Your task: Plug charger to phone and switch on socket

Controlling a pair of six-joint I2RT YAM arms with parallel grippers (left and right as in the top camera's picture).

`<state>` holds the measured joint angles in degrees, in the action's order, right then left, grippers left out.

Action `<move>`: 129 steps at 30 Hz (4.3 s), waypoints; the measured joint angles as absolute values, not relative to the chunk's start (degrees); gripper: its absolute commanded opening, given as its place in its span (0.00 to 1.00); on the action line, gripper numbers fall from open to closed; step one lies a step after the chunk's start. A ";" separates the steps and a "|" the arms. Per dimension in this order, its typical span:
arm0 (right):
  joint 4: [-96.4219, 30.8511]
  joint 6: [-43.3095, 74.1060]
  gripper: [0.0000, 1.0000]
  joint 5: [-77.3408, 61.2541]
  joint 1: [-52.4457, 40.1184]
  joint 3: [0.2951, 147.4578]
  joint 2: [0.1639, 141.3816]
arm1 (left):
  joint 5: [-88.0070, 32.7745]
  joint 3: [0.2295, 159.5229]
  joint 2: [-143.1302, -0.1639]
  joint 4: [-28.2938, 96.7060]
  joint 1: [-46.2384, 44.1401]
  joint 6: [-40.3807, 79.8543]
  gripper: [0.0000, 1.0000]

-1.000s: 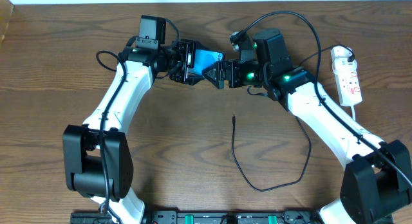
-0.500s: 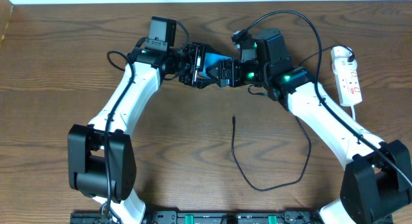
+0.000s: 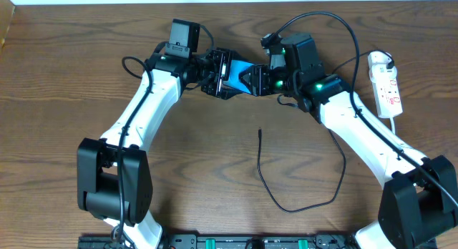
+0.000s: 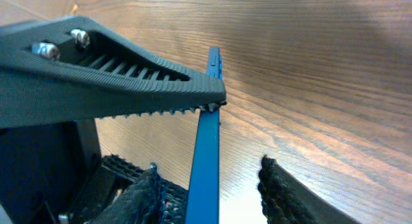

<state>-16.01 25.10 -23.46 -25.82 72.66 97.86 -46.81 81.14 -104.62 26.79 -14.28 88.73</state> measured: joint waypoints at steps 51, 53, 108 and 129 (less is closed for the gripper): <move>-17.28 23.46 0.01 -16.99 -21.23 72.58 98.13 | -54.00 81.67 -104.18 22.63 -8.82 87.42 0.22; -16.58 24.47 0.01 -16.84 -19.44 72.58 98.13 | -55.05 81.67 -104.14 22.46 -7.88 86.72 0.33; 8.69 100.03 0.01 -33.01 -17.32 72.60 98.13 | -21.98 81.69 -103.37 -1.80 -17.69 91.88 0.36; 8.12 96.40 0.72 -32.36 -18.61 72.64 98.13 | -21.93 81.69 -103.37 -1.21 -17.69 92.75 0.07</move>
<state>8.12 96.40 -32.36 -18.61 72.64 98.13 -21.93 81.69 -103.37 -1.21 -17.69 92.75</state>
